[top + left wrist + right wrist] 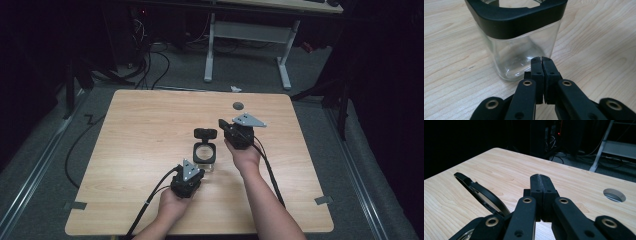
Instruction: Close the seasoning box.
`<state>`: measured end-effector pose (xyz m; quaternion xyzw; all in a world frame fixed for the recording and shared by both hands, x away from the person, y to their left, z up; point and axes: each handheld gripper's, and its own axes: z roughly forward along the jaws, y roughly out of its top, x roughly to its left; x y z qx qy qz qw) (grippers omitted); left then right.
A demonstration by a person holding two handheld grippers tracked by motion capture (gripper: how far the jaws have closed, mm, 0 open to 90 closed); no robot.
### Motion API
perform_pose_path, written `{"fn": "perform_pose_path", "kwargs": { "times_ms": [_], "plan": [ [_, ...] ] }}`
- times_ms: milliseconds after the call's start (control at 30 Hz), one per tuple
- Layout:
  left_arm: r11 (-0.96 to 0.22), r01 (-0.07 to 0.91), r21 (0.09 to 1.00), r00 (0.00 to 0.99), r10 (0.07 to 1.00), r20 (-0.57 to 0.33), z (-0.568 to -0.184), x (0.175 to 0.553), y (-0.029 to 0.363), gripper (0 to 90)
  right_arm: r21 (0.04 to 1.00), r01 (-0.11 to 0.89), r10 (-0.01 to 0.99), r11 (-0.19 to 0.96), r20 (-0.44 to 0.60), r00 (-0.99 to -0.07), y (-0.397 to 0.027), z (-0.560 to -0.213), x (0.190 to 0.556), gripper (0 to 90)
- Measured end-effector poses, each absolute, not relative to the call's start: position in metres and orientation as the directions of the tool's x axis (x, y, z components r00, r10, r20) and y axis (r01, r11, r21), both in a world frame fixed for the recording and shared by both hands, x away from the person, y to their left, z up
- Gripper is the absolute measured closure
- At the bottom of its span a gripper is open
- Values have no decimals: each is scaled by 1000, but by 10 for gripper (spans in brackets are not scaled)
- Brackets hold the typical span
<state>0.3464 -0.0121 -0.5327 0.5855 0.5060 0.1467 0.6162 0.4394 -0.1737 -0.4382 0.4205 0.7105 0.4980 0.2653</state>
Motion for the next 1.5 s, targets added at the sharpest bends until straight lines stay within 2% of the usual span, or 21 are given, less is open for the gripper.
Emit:
{"fn": "perform_pose_path", "kwargs": {
  "times_ms": [500, 1033, 1300, 1500],
  "plan": [
    [281, 406, 869, 444, 771, -457, -532, 348, -18, 900, 933, 318, 841, 170, 31, -540, -165, -440, 431, 900],
    [286, 402, 870, 445, 769, -459, -530, 348, -23, 900, 931, 295, 817, 215, -6, -577, -165, -450, 399, 900],
    [286, 405, 869, 446, 768, -460, -530, 348, -22, 900, 912, 297, 800, 282, -53, -597, -160, -471, 376, 900],
    [281, 392, 876, 457, 767, -451, -526, 345, -17, 897, 918, 311, 818, 245, -24, -574, -175, -471, 368, 900]
  ]
}}
